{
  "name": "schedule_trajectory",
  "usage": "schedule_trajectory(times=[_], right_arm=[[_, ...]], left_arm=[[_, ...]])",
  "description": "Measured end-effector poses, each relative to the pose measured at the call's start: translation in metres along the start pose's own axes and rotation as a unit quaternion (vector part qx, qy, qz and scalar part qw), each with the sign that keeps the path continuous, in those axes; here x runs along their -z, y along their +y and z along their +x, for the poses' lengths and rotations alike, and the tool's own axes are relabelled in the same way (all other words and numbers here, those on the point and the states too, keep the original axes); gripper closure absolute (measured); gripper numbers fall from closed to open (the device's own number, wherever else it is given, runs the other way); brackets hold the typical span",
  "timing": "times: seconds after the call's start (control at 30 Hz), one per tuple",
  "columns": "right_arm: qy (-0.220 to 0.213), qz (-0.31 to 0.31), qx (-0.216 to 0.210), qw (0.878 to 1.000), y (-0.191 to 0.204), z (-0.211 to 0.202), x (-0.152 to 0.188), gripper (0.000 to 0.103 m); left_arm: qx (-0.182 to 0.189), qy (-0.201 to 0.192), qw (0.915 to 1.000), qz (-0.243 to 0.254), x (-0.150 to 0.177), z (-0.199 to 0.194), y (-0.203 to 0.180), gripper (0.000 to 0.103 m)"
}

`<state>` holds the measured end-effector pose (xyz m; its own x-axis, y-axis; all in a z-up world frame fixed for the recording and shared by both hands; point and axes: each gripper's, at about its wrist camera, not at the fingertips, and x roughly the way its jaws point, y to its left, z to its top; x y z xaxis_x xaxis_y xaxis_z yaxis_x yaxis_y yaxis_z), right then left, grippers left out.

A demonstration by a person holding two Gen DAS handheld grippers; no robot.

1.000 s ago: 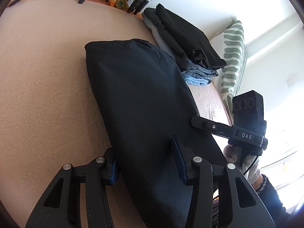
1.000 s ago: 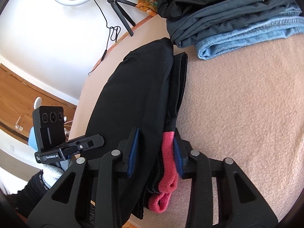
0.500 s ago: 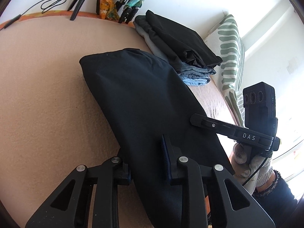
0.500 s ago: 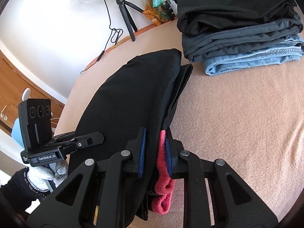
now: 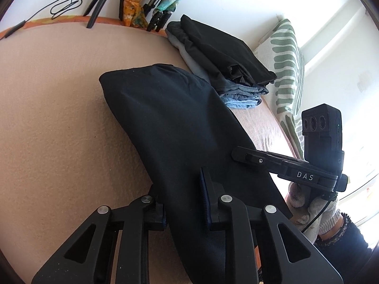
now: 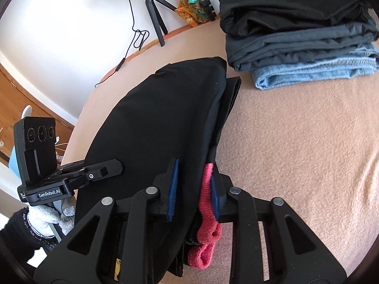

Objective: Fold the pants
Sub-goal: 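Raise the trousers over the clothes stack with both tools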

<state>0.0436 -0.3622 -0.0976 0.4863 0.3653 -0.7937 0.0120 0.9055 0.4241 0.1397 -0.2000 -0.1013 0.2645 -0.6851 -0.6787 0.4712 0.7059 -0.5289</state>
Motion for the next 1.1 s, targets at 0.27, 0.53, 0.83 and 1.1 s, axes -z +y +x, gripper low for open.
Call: schedule_trajectory(times=[0.27, 0.53, 0.83, 1.1], right_arm=[[-0.027, -0.058, 0.043, 0.997, 0.035, -0.015, -0.001, 0.087], [-0.071, -0.086, 0.057, 0.992, 0.052, -0.047, -0.012, 0.087], [-0.112, -0.096, 0.075, 0.986, 0.043, -0.085, -0.039, 0.087], [-0.133, -0.101, 0.109, 0.980, 0.011, -0.114, -0.080, 0.087]], left_arm=[[0.011, -0.019, 0.9997, 0.010, 0.002, -0.013, -0.003, 0.090], [0.017, -0.056, 0.9972, 0.048, -0.010, -0.036, -0.028, 0.090], [0.028, -0.081, 0.9920, 0.093, -0.046, -0.035, -0.061, 0.090], [0.039, -0.097, 0.9865, 0.126, -0.088, -0.008, -0.098, 0.090]])
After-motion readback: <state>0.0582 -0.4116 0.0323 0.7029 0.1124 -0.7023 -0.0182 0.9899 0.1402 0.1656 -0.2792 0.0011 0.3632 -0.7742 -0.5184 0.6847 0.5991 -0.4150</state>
